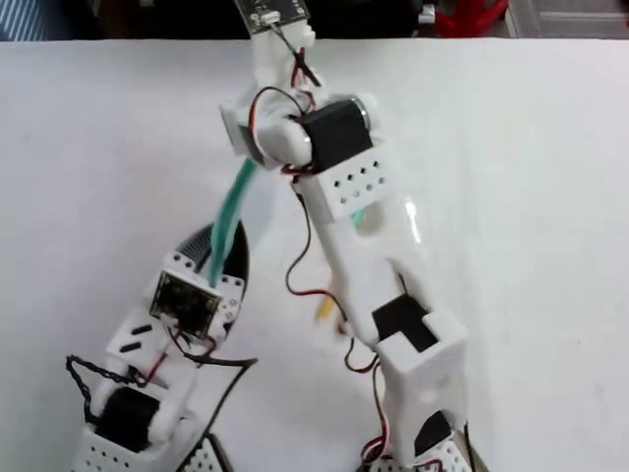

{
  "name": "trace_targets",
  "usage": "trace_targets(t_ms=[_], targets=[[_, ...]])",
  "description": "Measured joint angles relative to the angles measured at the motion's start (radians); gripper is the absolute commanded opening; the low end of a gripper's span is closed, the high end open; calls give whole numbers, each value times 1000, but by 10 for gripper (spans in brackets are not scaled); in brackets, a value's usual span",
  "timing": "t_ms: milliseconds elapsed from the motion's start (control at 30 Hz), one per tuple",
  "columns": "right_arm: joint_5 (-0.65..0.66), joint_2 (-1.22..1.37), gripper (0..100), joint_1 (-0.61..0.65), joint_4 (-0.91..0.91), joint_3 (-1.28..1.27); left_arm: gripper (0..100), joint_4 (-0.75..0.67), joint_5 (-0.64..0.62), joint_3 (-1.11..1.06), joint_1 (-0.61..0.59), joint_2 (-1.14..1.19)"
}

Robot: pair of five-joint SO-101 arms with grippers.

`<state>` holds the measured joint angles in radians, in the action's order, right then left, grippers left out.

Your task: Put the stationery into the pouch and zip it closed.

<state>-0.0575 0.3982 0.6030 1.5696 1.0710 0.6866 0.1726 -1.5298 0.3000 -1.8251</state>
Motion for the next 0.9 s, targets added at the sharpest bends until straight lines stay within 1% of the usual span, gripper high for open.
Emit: trace_targets(t_ms=[100,233,267,333,433,500,667,833,900], targets=[[25,0,207,0,-34,0,24,0,0,0,0,0],[132,8,50,-11,-57,0,24,0,0,0,0,0],[157,9,33,-6,-57,0,24,0,0,0,0,0],[201,9,56,6,-44,0,24,0,0,0,0,0],[235,9,158,8,-25,2,24,0,0,-2,3,0],[241,9,193,8,-23,3,24,0,0,-2,3,0],[242,5,197,-21,15,17,24,0,0,-2,2,0],[301,5,190,-29,83,17,24,0,0,-2,8,0],[324,5,137,-43,97,17,24,0,0,-2,8,0]])
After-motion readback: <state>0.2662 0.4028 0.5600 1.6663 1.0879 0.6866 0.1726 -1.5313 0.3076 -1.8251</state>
